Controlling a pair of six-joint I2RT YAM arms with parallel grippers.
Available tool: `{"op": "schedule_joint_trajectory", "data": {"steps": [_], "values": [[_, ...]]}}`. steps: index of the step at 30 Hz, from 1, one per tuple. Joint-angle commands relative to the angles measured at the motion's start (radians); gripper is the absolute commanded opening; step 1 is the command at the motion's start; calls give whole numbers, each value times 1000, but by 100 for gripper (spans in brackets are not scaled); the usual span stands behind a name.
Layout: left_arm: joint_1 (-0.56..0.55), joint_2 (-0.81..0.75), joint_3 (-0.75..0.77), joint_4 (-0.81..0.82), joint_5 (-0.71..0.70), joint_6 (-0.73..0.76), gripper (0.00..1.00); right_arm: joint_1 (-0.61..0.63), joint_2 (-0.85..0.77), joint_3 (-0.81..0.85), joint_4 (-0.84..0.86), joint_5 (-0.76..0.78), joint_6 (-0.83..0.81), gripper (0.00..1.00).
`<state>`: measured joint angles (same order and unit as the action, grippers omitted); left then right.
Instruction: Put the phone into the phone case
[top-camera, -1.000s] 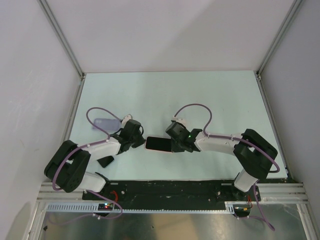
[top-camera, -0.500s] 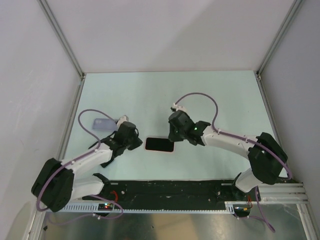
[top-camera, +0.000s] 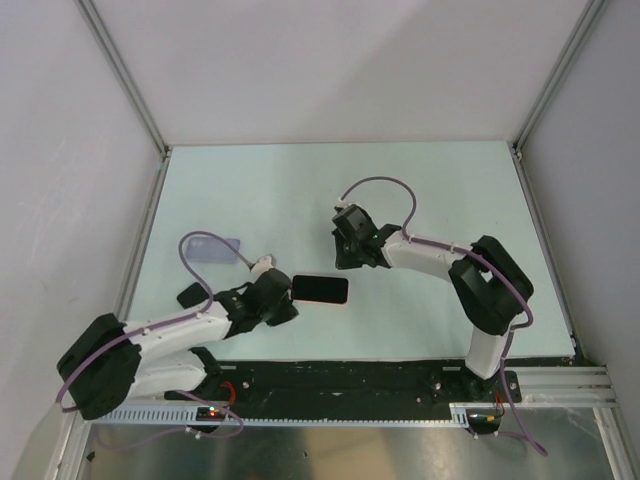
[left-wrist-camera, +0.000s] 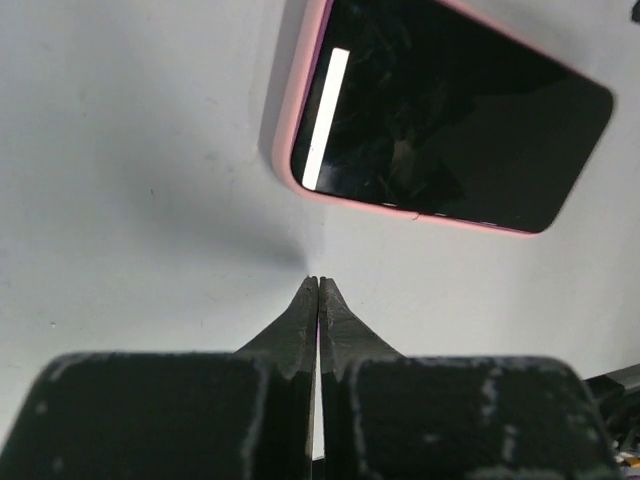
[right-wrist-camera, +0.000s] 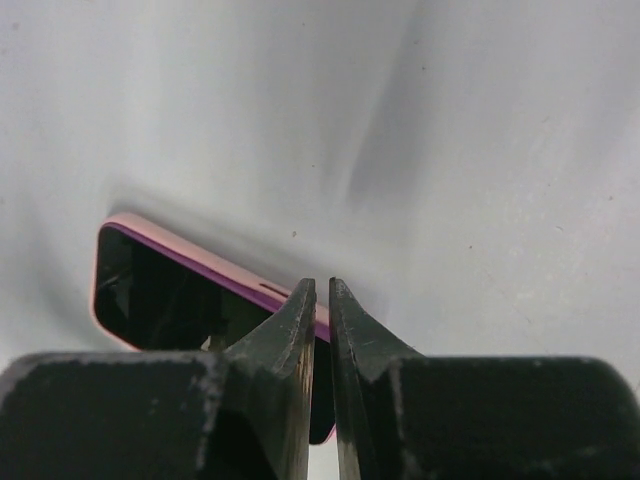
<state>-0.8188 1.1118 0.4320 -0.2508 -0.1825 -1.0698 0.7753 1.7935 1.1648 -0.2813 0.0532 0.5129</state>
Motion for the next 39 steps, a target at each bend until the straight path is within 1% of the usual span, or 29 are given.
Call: {"op": "schedule_joint_trajectory", "data": {"steps": [1,9,15,18,22,25,30,32,36,39], "values": [[-25,72,44,38,-34,-59,0,-4,49,56,1,-3,-35,14],[-12,210,107,97,-11,-20,0,7,84,39,-42,20,-28,11],[67,226,110,108,3,22,0,41,30,-54,-31,6,7,11],[127,233,127,107,18,69,0,74,-9,-122,-6,-21,41,10],[189,271,163,105,53,131,0,128,-56,-192,14,-19,99,10],[201,298,185,104,70,149,0,150,-75,-216,14,-3,128,10],[203,306,189,106,80,157,0,134,-118,-224,-6,42,143,10],[202,287,178,105,82,158,0,120,-151,-227,-22,62,148,11],[202,240,147,104,100,159,0,112,-240,-247,-36,87,157,20],[200,210,133,105,113,159,0,125,-291,-263,-24,73,162,25]]}}
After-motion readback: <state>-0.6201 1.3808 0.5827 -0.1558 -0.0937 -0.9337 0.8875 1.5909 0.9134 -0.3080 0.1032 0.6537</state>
